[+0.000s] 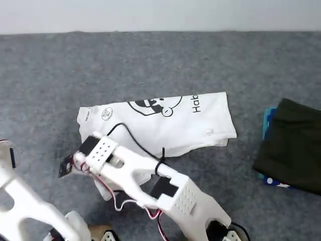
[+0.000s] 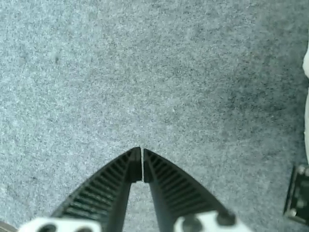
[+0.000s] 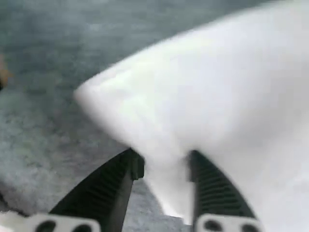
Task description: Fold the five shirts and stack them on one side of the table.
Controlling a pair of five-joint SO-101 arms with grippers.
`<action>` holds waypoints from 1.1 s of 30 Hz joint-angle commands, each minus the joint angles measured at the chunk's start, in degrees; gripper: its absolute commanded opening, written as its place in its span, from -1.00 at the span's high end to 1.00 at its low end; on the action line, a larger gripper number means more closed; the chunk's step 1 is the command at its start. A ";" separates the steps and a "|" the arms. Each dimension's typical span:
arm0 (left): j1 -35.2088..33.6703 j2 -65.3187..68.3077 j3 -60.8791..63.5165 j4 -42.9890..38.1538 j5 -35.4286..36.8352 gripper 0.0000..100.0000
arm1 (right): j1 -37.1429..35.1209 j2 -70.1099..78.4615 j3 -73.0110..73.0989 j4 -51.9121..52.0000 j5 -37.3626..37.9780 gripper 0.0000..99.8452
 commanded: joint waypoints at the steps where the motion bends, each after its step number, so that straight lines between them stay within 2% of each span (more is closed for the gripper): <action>1: -0.44 -1.85 -0.22 -0.88 0.53 0.97 | 0.40 2.77 -1.05 -1.10 -0.35 0.97; 13: -0.44 -1.85 -0.22 -0.88 0.44 0.97 | 6.37 2.59 -24.97 7.08 -0.18 0.98; 19: -0.44 -1.85 -0.22 -0.88 0.44 0.97 | 10.42 3.03 -37.01 6.64 -0.09 0.98; 33: -0.44 -1.85 -0.13 -0.79 0.53 0.97 | 17.98 12.18 -38.24 2.33 -0.18 0.98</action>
